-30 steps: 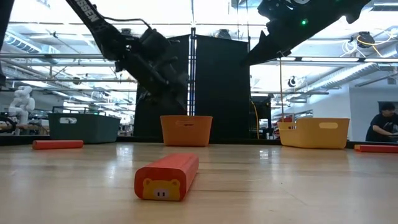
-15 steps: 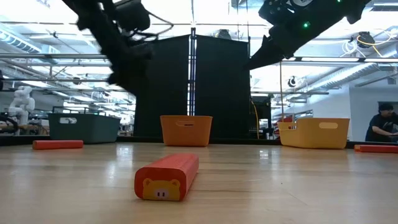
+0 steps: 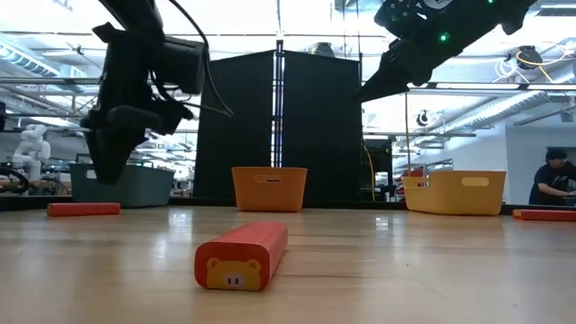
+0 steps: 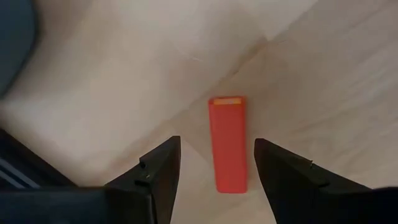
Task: Sort blocks
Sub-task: Put the red block into the orange bin
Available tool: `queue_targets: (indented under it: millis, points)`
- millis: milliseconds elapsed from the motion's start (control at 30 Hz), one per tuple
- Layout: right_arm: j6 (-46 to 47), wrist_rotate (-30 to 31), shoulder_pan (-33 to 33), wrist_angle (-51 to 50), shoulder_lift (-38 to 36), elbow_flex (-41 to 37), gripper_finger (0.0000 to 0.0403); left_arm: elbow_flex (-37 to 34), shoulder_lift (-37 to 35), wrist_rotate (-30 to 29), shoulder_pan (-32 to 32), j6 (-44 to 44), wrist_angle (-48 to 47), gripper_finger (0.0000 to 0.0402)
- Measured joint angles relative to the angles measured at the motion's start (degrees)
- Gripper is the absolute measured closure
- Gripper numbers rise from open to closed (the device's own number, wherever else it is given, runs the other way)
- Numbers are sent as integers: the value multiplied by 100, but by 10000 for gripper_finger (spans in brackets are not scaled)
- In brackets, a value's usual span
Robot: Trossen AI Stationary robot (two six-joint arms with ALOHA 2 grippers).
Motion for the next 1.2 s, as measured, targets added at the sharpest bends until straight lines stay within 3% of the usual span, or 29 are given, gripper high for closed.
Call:
queue_targets:
  millis: [300,567,800,1067,1200]
  points:
    - [-1,0,0,-76,0,0,220,-46,450,130,-205,115,45,199]
    - [0,0,0,-86,0,0,220,-736,409,106,-475,-316,802,199]
    - [-4,-2,-31,-73,0,0,220,-817,392,111,-481,-243,998,201]
    - [10,0,-37,-37,0,0,220,-750,364,102,-487,29,1032,280]
    - [9,-2,-37,-37,0,0,220,-451,250,-238,-481,488,1321,318]
